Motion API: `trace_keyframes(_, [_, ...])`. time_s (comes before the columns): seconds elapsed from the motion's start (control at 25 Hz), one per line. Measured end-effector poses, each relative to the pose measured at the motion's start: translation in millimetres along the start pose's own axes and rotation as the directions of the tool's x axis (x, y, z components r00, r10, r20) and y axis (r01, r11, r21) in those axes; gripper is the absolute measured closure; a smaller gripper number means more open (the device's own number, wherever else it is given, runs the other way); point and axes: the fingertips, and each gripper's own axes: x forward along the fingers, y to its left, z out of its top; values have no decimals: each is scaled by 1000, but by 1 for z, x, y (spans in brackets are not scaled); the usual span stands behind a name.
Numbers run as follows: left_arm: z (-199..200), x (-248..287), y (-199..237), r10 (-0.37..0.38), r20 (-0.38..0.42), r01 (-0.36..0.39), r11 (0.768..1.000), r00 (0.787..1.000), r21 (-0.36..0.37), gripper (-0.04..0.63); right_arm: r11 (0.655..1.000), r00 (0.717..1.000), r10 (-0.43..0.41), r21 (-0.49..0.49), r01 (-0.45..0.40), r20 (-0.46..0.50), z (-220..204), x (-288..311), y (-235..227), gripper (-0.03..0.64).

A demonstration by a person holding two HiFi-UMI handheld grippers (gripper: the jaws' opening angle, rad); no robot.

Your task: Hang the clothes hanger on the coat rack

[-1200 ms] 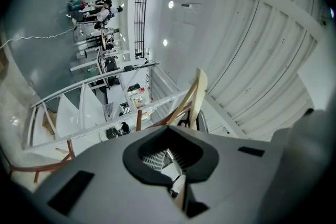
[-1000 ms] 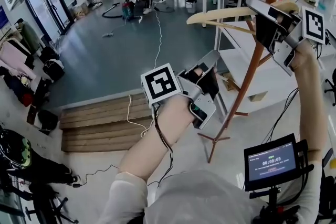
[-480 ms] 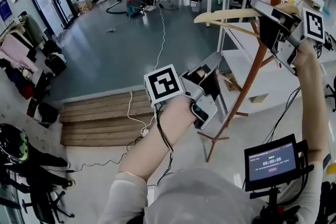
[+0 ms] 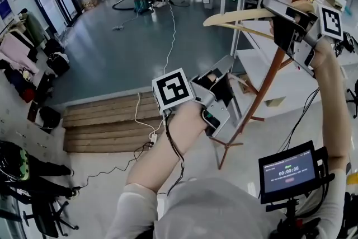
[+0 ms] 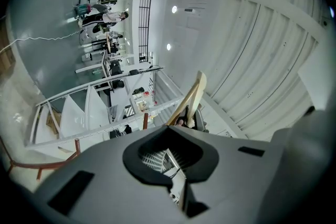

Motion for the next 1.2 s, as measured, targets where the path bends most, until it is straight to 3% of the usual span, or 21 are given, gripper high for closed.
trace_keyframes(0.52, [5,-14,18,46,24,-46,999,999,-22,589,995,999,-6,102,0,52,-14,3,-31,528])
trace_keyframes(0.76, [6,-18,22,60,44,-59,998,997,-33,589,1000,991,-1,17,-1,134,-7,-5,-31,525])
trace_keyframes(0.92, [3,-24,25,73,43,-70,996,996,-50,589,1000,978,0,21,-4,209,-3,-17,-27,522])
trace_keyframes(1.04, [-2,-26,32,79,37,-76,995,996,-63,589,999,964,-51,15,48,259,-3,-24,-33,477])
trace_keyframes(1.12, [-6,-26,37,79,27,-77,994,997,-74,589,993,947,-121,20,120,296,-3,-31,-41,415])
trace_keyframes(1.2, [-10,-27,42,82,16,-80,993,997,-85,589,978,920,-205,41,203,334,-3,-42,-48,403])
